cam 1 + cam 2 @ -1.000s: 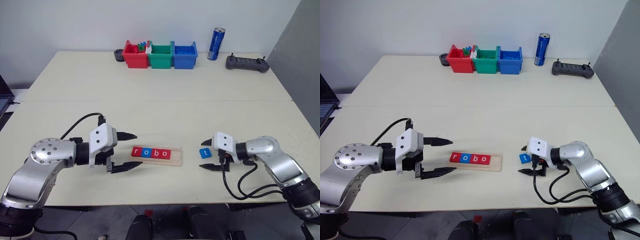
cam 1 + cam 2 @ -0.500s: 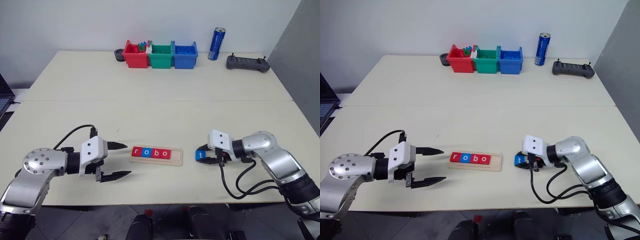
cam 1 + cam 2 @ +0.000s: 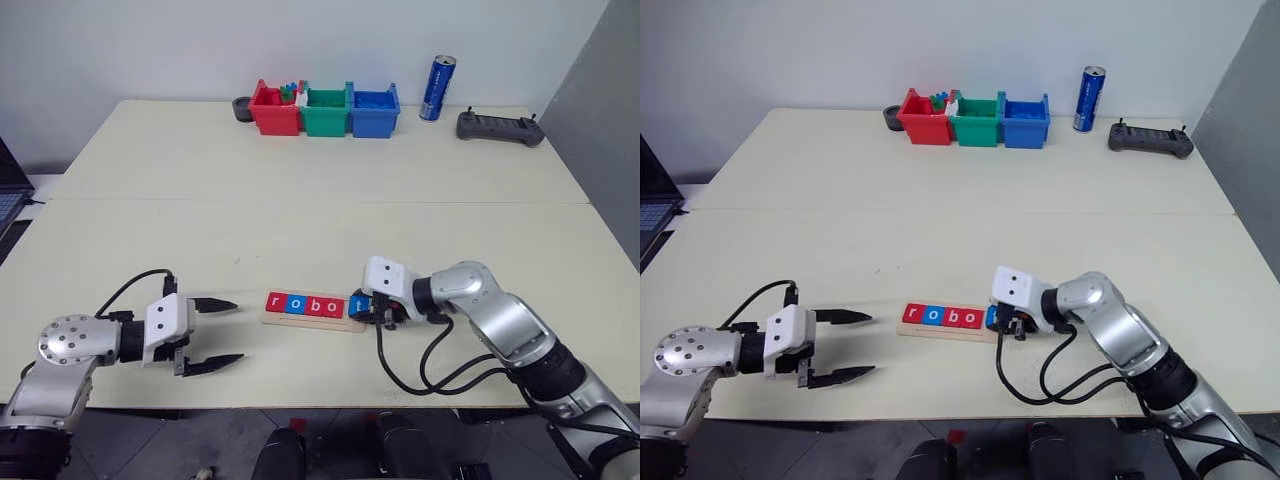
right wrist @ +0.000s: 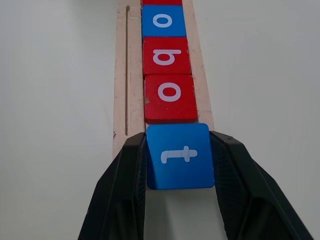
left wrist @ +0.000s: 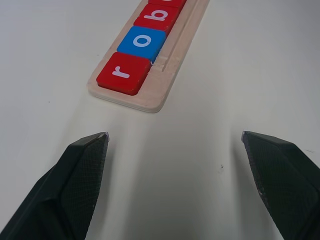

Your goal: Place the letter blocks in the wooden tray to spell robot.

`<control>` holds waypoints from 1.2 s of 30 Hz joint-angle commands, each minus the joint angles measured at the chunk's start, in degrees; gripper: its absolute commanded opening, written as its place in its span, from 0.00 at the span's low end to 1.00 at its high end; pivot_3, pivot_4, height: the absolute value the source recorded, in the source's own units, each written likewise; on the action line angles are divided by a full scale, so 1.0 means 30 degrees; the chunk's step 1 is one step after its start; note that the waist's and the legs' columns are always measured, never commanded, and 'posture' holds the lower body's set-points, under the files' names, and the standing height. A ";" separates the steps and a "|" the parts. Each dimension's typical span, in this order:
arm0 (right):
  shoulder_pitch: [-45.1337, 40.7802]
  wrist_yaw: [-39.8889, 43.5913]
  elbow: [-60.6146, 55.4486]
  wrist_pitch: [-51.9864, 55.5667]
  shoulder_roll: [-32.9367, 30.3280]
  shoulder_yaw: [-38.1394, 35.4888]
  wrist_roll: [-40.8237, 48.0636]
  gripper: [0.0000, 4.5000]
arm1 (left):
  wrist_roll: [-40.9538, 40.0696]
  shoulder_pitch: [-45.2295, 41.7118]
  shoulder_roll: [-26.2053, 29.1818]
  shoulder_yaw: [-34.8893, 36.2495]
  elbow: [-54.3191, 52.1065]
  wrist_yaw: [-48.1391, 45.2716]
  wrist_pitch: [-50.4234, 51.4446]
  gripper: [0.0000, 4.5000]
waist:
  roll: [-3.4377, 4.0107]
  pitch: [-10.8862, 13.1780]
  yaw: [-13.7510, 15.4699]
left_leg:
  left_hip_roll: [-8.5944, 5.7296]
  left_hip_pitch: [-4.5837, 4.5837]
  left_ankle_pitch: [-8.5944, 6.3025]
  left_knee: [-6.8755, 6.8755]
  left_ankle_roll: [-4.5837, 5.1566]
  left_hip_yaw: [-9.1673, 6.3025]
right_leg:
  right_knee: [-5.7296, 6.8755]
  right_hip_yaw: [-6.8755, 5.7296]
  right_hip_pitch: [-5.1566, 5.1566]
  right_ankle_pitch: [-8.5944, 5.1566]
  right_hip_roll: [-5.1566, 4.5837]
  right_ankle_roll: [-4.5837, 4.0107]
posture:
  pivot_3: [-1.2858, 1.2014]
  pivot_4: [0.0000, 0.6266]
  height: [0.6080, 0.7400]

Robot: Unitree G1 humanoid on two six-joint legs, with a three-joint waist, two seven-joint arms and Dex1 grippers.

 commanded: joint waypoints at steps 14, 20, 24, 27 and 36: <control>-0.0662 0.0329 0.0143 0.0371 0.0635 0.0159 0.0132 0.32 | 0.0009 0.0205 -0.0207 0.0112 -0.0063 0.0208 -0.0802 1.00 | 0.0000 0.0000 -0.0010 | -0.0001 -0.0001 0.0000 0.0000 0.0001 -0.0004 | 0.0004 -0.0005 0.0001 0.0000 0.0000 0.0000 | 0.52 0.24 1.00; -0.0636 0.0297 0.0203 0.0546 0.0759 0.0178 0.0137 0.32 | -0.0069 0.0205 -0.0169 0.0153 -0.0253 0.0222 -0.0651 1.00 | 0.0000 0.0000 -0.0018 | 0.0001 0.0000 0.0000 0.0000 0.0001 -0.0006 | 0.0005 -0.0007 0.0001 0.0000 0.0001 0.0000 | 0.52 0.24 1.00; -0.0693 0.0077 0.0190 0.0692 0.1069 -0.0049 0.0276 0.71 | 0.0007 -0.0068 -0.0276 -0.0114 -0.0747 0.0495 -0.0121 1.00 | 0.0000 0.0000 -0.0018 | 0.0000 0.0000 0.0000 0.0000 0.0001 -0.0007 | 0.0005 -0.0008 0.0001 0.0000 0.0001 0.0000 | 0.52 0.24 1.00; -0.0863 -0.0090 0.0057 0.0888 0.1232 -0.0330 0.0358 0.95 | -0.0010 -0.0242 -0.0279 -0.0294 -0.1316 0.0776 0.0460 1.00 | 0.0000 0.0000 -0.0020 | 0.0000 0.0000 0.0000 0.0000 0.0001 -0.0007 | 0.0006 -0.0006 0.0001 0.0000 0.0001 0.0000 | 0.52 0.24 1.00; 0.0232 0.0009 -0.4797 0.4084 -0.0710 -0.2793 0.2818 0.90 | -0.0820 -0.0054 0.0211 0.0433 -0.2884 0.1048 0.2279 1.00 | 0.0004 0.0002 0.0033 | -0.0001 -0.0013 -0.0001 -0.0006 0.0001 -0.0030 | 0.0000 -0.0028 0.0001 0.0000 -0.0003 0.0000 | 0.52 0.24 1.00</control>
